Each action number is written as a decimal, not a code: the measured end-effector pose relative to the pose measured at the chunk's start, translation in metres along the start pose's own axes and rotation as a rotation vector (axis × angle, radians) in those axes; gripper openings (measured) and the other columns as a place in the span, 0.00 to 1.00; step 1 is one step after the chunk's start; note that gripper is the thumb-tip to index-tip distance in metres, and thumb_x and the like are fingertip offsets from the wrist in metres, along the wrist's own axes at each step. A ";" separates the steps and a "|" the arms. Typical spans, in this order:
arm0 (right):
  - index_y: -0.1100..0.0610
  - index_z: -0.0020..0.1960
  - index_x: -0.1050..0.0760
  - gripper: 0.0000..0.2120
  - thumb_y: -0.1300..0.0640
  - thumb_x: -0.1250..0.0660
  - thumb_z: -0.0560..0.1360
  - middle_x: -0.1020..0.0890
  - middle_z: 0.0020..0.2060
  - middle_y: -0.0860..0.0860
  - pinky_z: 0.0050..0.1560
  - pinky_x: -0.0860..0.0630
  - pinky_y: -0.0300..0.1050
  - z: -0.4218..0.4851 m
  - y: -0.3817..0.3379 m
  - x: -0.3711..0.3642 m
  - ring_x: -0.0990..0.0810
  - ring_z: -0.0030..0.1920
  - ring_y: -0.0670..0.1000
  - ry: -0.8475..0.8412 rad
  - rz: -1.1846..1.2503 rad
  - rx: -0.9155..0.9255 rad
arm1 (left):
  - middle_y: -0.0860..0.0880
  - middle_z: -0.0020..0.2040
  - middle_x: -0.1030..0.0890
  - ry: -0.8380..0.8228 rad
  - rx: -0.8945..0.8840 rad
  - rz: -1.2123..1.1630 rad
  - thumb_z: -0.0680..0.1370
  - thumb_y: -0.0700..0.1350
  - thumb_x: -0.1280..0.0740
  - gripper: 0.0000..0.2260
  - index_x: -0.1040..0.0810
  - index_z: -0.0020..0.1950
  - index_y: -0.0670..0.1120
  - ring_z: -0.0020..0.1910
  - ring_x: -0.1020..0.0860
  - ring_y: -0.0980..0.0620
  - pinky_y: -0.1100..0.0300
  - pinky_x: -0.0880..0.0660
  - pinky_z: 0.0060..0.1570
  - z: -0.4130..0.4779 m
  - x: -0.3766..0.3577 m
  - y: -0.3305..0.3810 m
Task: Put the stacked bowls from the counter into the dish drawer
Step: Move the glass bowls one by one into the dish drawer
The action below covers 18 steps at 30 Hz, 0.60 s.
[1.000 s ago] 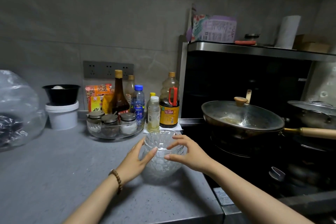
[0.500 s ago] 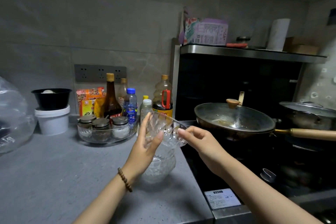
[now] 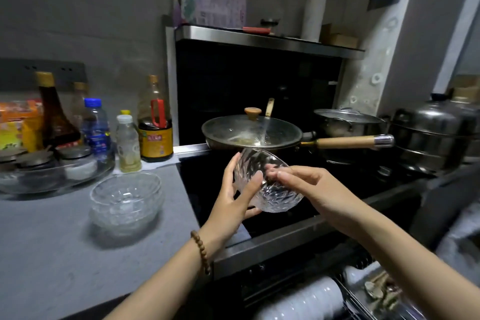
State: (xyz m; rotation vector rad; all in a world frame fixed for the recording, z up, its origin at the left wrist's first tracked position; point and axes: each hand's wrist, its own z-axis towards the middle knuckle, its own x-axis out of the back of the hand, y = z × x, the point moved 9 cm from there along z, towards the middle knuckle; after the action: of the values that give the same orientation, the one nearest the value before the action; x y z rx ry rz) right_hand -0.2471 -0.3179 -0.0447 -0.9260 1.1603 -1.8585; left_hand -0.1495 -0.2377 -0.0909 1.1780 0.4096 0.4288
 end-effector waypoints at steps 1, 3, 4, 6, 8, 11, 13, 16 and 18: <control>0.53 0.48 0.15 0.12 0.48 0.31 0.68 0.14 0.49 0.48 0.48 0.25 0.28 -0.009 0.004 0.013 0.17 0.52 0.42 0.010 -0.023 -0.002 | 0.52 0.70 0.31 -0.024 0.032 -0.019 0.65 0.66 0.33 0.35 0.44 0.70 0.68 0.62 0.24 0.48 0.63 0.20 0.47 0.000 -0.015 -0.010; 0.54 0.48 0.15 0.11 0.50 0.31 0.70 0.13 0.46 0.51 0.48 0.24 0.30 -0.026 0.015 0.034 0.16 0.50 0.45 0.006 -0.052 -0.034 | 0.51 0.69 0.30 -0.061 0.077 -0.045 0.65 0.64 0.34 0.36 0.43 0.70 0.67 0.60 0.23 0.49 0.63 0.20 0.45 0.001 -0.042 -0.028; 0.54 0.48 0.15 0.11 0.51 0.32 0.71 0.13 0.46 0.52 0.48 0.24 0.31 -0.035 0.023 0.044 0.15 0.49 0.47 -0.001 -0.054 -0.061 | 0.52 0.69 0.29 -0.079 0.095 -0.056 0.65 0.64 0.33 0.36 0.43 0.70 0.66 0.60 0.23 0.49 0.63 0.20 0.44 0.001 -0.054 -0.037; 0.55 0.48 0.15 0.10 0.52 0.31 0.71 0.13 0.45 0.54 0.48 0.22 0.33 -0.052 0.042 0.063 0.15 0.49 0.48 -0.008 -0.042 -0.120 | 0.52 0.68 0.28 -0.114 0.143 -0.086 0.65 0.62 0.32 0.35 0.41 0.70 0.65 0.59 0.22 0.51 0.63 0.21 0.42 0.000 -0.076 -0.058; 0.56 0.48 0.15 0.10 0.53 0.31 0.71 0.13 0.46 0.55 0.47 0.20 0.36 -0.068 0.060 0.079 0.15 0.48 0.50 -0.006 -0.032 -0.188 | 0.52 0.66 0.26 -0.154 0.209 -0.109 0.66 0.61 0.32 0.34 0.41 0.70 0.65 0.57 0.20 0.53 0.64 0.21 0.41 -0.003 -0.097 -0.082; 0.55 0.49 0.16 0.10 0.52 0.29 0.70 0.14 0.48 0.55 0.49 0.19 0.41 -0.091 0.093 0.098 0.15 0.48 0.52 -0.013 -0.062 -0.315 | 0.54 0.65 0.26 -0.218 0.312 -0.099 0.65 0.65 0.32 0.35 0.42 0.69 0.67 0.55 0.19 0.53 0.59 0.20 0.45 -0.016 -0.123 -0.125; 0.55 0.50 0.17 0.11 0.51 0.28 0.70 0.14 0.49 0.55 0.53 0.20 0.45 -0.106 0.118 0.106 0.15 0.50 0.53 -0.024 -0.090 -0.398 | 0.52 0.65 0.25 -0.249 0.378 -0.057 0.64 0.68 0.33 0.36 0.43 0.69 0.68 0.51 0.18 0.51 0.55 0.20 0.49 -0.026 -0.136 -0.156; 0.58 0.49 0.18 0.12 0.52 0.28 0.70 0.14 0.48 0.55 0.50 0.19 0.45 -0.123 0.155 0.111 0.15 0.46 0.50 -0.003 -0.111 -0.500 | 0.50 0.62 0.23 -0.259 0.481 -0.044 0.66 0.67 0.35 0.36 0.45 0.71 0.65 0.48 0.16 0.50 0.55 0.19 0.48 -0.040 -0.147 -0.201; 0.58 0.48 0.18 0.08 0.55 0.29 0.71 0.13 0.46 0.54 0.36 0.20 0.36 -0.132 0.179 0.109 0.15 0.41 0.46 0.021 -0.076 -0.567 | 0.50 0.61 0.22 -0.250 0.575 -0.093 0.68 0.66 0.36 0.35 0.46 0.72 0.64 0.48 0.16 0.48 0.53 0.20 0.50 -0.051 -0.152 -0.231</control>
State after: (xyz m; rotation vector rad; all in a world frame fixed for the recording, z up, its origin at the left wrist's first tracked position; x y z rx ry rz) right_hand -0.3728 -0.4176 -0.2330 -1.2700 1.7314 -1.6190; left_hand -0.2800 -0.3513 -0.3121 1.7397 0.3776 0.0738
